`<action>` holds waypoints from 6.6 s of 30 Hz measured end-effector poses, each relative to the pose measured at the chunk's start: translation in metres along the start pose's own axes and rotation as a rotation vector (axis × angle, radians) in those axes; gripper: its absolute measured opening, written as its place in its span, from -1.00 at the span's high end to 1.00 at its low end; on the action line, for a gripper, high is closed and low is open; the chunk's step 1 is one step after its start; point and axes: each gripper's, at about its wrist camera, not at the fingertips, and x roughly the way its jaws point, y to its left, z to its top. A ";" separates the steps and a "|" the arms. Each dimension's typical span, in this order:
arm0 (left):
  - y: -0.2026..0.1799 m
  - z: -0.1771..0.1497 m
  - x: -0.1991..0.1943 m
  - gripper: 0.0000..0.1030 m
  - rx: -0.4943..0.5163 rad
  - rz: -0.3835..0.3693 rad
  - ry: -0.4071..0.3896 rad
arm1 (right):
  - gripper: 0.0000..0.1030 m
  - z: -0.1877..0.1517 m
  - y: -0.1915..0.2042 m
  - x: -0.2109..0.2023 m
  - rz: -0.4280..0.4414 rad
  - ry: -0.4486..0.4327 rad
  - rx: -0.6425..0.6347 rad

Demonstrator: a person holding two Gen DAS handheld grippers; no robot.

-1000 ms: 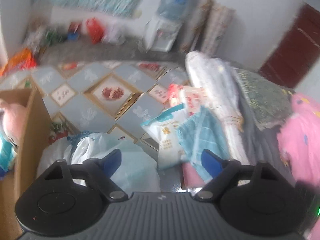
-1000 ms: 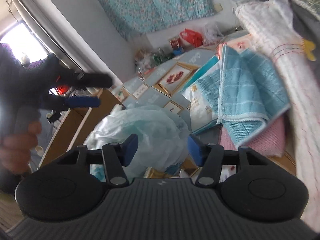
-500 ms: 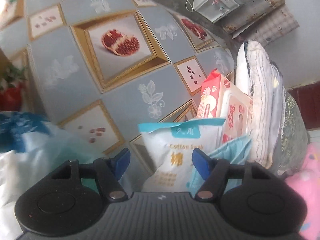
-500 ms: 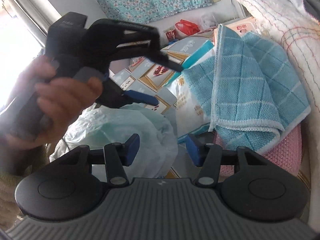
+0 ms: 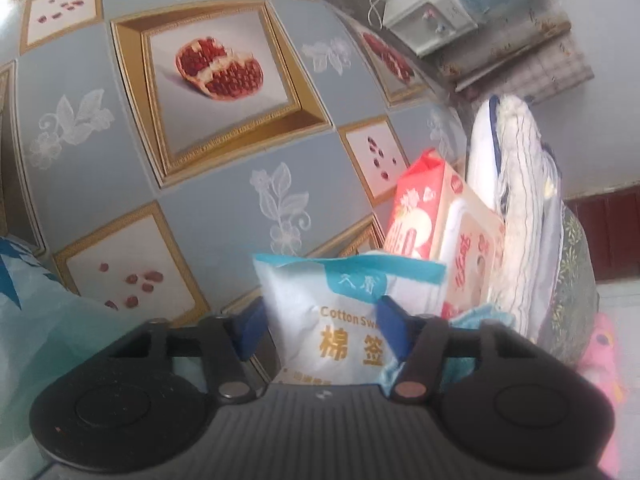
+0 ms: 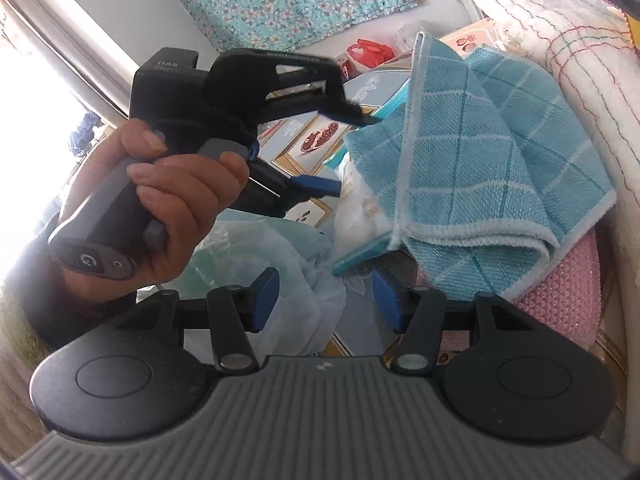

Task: Organize soft objects
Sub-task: 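Lower the left gripper onto the white cotton-swab bag and close, then lift the cotton-swab bag with the left gripper and carry toward the box, then lower the cotton-swab bag into the cardboard box and open the left gripper, then move the left tool back over the table clutter, then lower the left gripper onto the light-blue checked towel and close, then lift the blue towel with the left gripper and carry toward the box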

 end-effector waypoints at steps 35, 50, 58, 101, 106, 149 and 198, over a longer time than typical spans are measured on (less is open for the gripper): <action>-0.028 -0.094 -0.196 0.68 0.424 -0.233 -0.233 | -0.08 0.042 0.006 -0.080 0.201 -0.317 -0.073; 0.058 -0.157 -0.354 0.69 0.472 -0.204 -0.469 | 0.45 0.007 0.177 -0.121 0.367 -0.184 -0.268; 0.161 -0.143 -0.402 0.68 0.280 -0.056 -0.522 | 0.43 -0.023 0.299 -0.027 0.384 0.191 -0.281; 0.324 -0.069 -0.393 0.14 -0.073 0.171 -0.591 | -0.27 -0.041 0.383 0.233 0.149 0.516 -0.111; 0.299 -0.096 -0.408 0.08 -0.009 0.127 -0.621 | -0.28 -0.026 0.368 0.176 0.249 0.449 -0.091; -0.070 -0.075 -0.032 -0.72 0.308 0.043 0.082 | -0.58 0.055 -0.009 -0.024 -0.340 -0.059 -0.323; -0.087 -0.122 -0.130 0.53 0.458 -0.091 -0.179 | 0.72 0.027 0.064 -0.100 -0.238 -0.268 -0.355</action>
